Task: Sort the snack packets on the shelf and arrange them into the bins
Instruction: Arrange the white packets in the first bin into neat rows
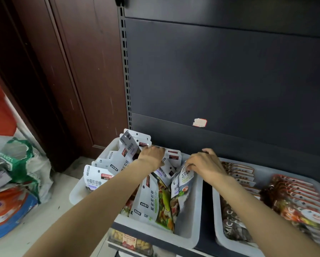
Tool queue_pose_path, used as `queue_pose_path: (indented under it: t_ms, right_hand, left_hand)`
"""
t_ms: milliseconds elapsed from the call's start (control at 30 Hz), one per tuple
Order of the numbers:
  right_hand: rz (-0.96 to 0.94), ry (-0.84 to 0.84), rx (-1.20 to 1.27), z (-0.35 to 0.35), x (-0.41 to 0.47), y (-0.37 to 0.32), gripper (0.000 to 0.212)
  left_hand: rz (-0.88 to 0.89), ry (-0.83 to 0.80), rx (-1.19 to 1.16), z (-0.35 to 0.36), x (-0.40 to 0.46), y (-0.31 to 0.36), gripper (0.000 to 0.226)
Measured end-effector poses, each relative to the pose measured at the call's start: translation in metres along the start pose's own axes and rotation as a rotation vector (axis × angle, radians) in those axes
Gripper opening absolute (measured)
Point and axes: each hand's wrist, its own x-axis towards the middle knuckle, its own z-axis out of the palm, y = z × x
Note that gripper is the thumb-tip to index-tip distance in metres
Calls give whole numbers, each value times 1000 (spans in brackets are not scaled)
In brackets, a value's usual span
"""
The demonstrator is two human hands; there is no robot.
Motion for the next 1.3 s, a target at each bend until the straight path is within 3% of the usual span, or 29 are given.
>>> queue_pose_path:
  t_ms: [67, 167, 400, 500, 567, 667, 767, 833, 900, 1033, 1233, 1300]
  right_hand:
    - [6, 4, 3, 0, 1, -1, 24]
    - [24, 3, 18, 0, 2, 0, 23]
    - [33, 32, 76, 2, -2, 1, 23]
    - [137, 152, 177, 8, -5, -2, 19]
    - [111, 207, 173, 9, -5, -1, 16]
    - [-9, 123, 96, 5, -5, -6, 17]
    - [36, 91, 81, 1, -5, -11, 22]
    - [50, 72, 92, -2, -2, -11, 18]
    - [37, 30, 92, -2, -2, -11, 23]
    - [117, 41, 146, 10, -16, -19, 26]
    - [199, 109, 170, 12, -29, -31, 27]
    - [217, 86, 172, 10, -29, -33, 29]
  left_hand:
    - [-70, -61, -109, 6, 8, -1, 52]
    - [-49, -55, -232, 11, 16, -4, 30]
    - [35, 308, -703, -15, 7, -12, 10]
    - [92, 194, -705, -13, -1, -14, 16]
    - [130, 109, -789, -6, -5, -17, 25]
    - [200, 42, -831, -7, -15, -21, 21]
    - [271, -138, -886, -14, -26, -22, 11]
    - [290, -244, -978, -19, -32, -25, 19]
    - [278, -205, -949, -22, -33, -28, 26]
    - [195, 53, -631, -19, -18, -31, 35]
    - [278, -28, -239, -11, 17, -21, 68]
    - [277, -35, -181, -4, 26, -21, 66]
